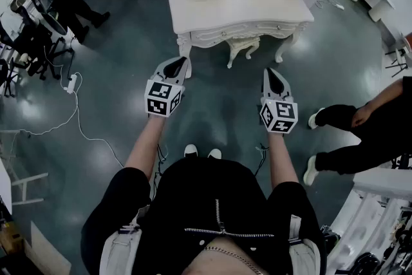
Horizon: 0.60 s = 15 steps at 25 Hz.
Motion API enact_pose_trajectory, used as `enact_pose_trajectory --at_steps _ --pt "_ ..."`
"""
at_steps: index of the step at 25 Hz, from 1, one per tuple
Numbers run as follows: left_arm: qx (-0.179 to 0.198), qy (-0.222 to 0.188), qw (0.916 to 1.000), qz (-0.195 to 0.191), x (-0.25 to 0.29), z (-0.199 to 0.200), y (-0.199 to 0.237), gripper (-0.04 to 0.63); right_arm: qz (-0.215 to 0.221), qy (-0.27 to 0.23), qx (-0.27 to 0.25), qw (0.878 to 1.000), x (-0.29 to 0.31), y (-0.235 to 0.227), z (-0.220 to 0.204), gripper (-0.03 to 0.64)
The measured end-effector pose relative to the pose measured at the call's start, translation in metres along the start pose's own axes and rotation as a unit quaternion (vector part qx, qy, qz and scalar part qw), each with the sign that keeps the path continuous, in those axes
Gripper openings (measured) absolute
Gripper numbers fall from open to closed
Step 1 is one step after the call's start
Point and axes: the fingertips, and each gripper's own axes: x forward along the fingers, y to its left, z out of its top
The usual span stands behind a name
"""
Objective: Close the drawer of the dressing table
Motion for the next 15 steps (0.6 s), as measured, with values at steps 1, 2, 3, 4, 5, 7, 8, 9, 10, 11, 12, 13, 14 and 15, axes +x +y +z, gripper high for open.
enact_pose_trajectory --at_steps 1,2,3,4,5,7,8,9,10,11,12,13,14,15 --pt "0.0 0.0 1.0 0.001 -0.001 0.0 0.001 0.025 0.001 -0.003 -0.002 1.0 0.0 0.002 0.0 -0.006" --pt "-0.001 -0.001 1.0 0.001 -0.001 -0.001 0.001 0.025 0.001 -0.006 -0.005 1.0 0.0 0.003 0.001 -0.005" --pt "-0.003 -0.001 1.0 0.001 -0.002 -0.002 0.002 0.025 0.0 -0.007 -0.007 1.0 0.0 0.004 0.001 -0.005" --pt "-0.004 -0.001 1.0 0.002 -0.002 -0.002 0.002 0.025 -0.003 -0.008 -0.01 1.0 -0.001 0.004 0.001 -0.003" --pt "-0.005 -0.001 1.0 0.001 -0.002 -0.003 0.002 0.025 -0.007 -0.008 -0.011 1.0 -0.002 0.003 0.002 -0.002" --pt "-0.006 0.0 1.0 0.0 0.001 -0.002 0.0 0.025 -0.015 -0.008 -0.015 1.0 -0.004 -0.001 0.002 0.005" --pt "-0.005 0.0 1.0 -0.001 0.003 -0.001 -0.001 0.025 -0.018 -0.008 -0.016 1.0 -0.004 -0.003 0.002 0.005" --pt "-0.005 0.0 1.0 -0.003 0.006 -0.001 -0.003 0.025 -0.019 -0.007 -0.016 1.0 -0.005 -0.006 0.001 0.005" --pt "-0.005 0.001 1.0 -0.004 0.008 0.0 -0.005 0.025 -0.02 -0.005 -0.014 1.0 -0.006 -0.009 0.0 0.005" --pt "-0.005 0.001 1.0 -0.005 0.01 0.0 -0.008 0.025 -0.021 -0.004 -0.012 1.0 -0.008 -0.011 -0.002 0.005" --pt "-0.004 0.001 1.0 -0.006 0.013 0.001 -0.011 0.025 -0.022 -0.003 -0.01 1.0 -0.009 -0.014 -0.004 0.005" --pt "-0.003 0.001 1.0 -0.007 0.015 0.002 -0.013 0.025 -0.021 -0.003 -0.008 1.0 -0.01 -0.016 -0.005 0.005" --pt "-0.003 0.001 1.0 -0.007 0.017 0.003 -0.016 0.025 -0.019 -0.002 -0.007 1.0 -0.011 -0.018 -0.006 0.005" --pt "-0.002 0.001 1.0 -0.007 0.019 0.003 -0.018 0.025 -0.017 -0.001 -0.007 1.0 -0.012 -0.02 -0.007 0.005"
